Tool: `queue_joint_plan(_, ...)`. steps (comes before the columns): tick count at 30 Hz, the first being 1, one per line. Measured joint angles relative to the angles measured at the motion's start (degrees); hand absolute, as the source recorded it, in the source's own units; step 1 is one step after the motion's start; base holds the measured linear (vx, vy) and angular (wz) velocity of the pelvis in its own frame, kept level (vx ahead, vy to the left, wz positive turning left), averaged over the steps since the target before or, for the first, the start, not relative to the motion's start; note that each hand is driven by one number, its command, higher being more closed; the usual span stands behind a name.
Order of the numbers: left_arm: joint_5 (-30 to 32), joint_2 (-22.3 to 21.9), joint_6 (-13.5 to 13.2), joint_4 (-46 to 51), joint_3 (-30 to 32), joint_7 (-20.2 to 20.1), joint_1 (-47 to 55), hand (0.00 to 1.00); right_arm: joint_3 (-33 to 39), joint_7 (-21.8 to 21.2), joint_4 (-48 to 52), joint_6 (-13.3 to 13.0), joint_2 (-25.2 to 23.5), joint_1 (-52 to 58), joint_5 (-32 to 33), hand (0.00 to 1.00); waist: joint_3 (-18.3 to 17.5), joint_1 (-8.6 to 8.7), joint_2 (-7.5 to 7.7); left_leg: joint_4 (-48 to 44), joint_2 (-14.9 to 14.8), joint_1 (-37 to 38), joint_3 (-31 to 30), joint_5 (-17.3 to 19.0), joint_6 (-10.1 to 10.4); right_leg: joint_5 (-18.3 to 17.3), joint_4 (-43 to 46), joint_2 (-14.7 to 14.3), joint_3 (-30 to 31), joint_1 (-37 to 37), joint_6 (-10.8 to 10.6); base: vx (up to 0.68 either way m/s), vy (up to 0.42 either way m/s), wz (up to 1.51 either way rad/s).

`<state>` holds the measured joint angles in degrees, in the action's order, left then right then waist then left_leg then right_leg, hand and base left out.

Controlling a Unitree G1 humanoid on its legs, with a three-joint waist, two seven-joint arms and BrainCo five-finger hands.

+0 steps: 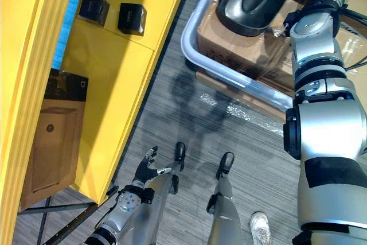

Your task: Walk over and take plastic housings, then place them on the shelf

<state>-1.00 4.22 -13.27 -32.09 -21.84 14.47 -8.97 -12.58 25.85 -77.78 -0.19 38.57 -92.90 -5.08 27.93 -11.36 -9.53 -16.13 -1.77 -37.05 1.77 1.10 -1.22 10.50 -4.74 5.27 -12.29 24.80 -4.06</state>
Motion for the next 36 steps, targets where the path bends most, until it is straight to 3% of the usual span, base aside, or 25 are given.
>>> queue_joint_plan(9, -0.2, -0.7, 0.0, -1.3, 0.0, -1.0, -0.3, 0.0, -5.6, -0.7, -1.6, 1.2, 1.4, -1.5, -1.1, 0.0, 0.2, -2.6, -0.32, 3.0, 1.0, -1.4, -2.5, -2.4, 0.1, 0.0, 0.0, 0.5, -2.5, 1.5, 0.0, 0.05, 0.032, 0.17)
queue_joint_plan(11, -1.0, -1.0, 0.3, -1.5, 0.0, -0.9, -0.4, 0.0, -5.5, -0.6, -2.2, 3.4, 1.2, -1.6, -4.0, 0.0, 0.2, -3.28, -0.32, 3.1, 1.0, -1.3, -2.6, -2.6, 0.2, 0.0, 0.0, 0.5, -2.5, 1.4, 0.0, 0.04, 0.027, 0.01)
queue_joint_plan(12, -1.1, -1.1, 0.5, -1.6, 0.0, -0.9, -0.4, 0.0, -5.5, -0.5, -2.2, 3.9, 1.1, -1.6, -4.5, 1.0, 0.2, -3.4, -0.32, 3.3, 1.0, -1.2, -2.5, -2.7, 0.2, 0.0, 0.0, 0.5, -2.5, 1.4, 0.0, 0.0, 0.0, 0.0)
queue_joint_plan(17, -1.1, -1.4, 1.7, -1.9, 0.1, -0.4, -0.4, 0.0, -5.3, 0.5, -3.5, 6.4, 0.1, -1.9, -4.8, 1.0, 0.2, -3.51, -0.32, 4.5, 1.0, 0.8, -2.4, -3.4, 0.4, 0.0, 0.0, 0.5, -2.5, 0.1, 0.1, 0.01, 0.003, 0.0)
queue_joint_plan(20, -1.1, -1.5, 1.8, -1.5, 0.3, -0.1, -0.4, 0.0, -1.5, 0.5, -4.4, 7.2, 0.0, -1.9, -5.0, 1.0, 0.2, -3.33, -0.34, 5.2, 1.0, 2.4, -2.0, -3.7, 0.3, 0.0, 0.0, 0.7, -2.5, -1.1, 0.1, 0.02, 0.018, -0.04)
queue_joint_plan(28, -2.2, -1.4, 2.9, 1.4, 3.4, 0.0, 0.5, 0.0, 4.9, -0.8, -7.1, 10.3, 1.6, -1.3, -6.5, 1.0, 0.2, -1.4, -0.34, 5.9, 1.4, 4.2, -2.0, -4.4, 0.3, 0.0, 0.0, 1.0, -2.6, -2.7, 0.1, 0.01, 0.007, 0.01)
queue_joint_plan(36, -2.1, -1.4, 2.9, 3.8, 3.6, -0.2, 2.9, 0.0, 5.1, 0.1, -5.5, 10.3, 3.7, -1.2, -11.3, 1.0, 0.2, 0.94, -0.33, 5.9, 1.6, 6.2, -1.8, -4.5, 0.1, 0.0, 0.0, 1.2, -2.5, -4.5, 0.1, 0.01, 0.007, 0.0)
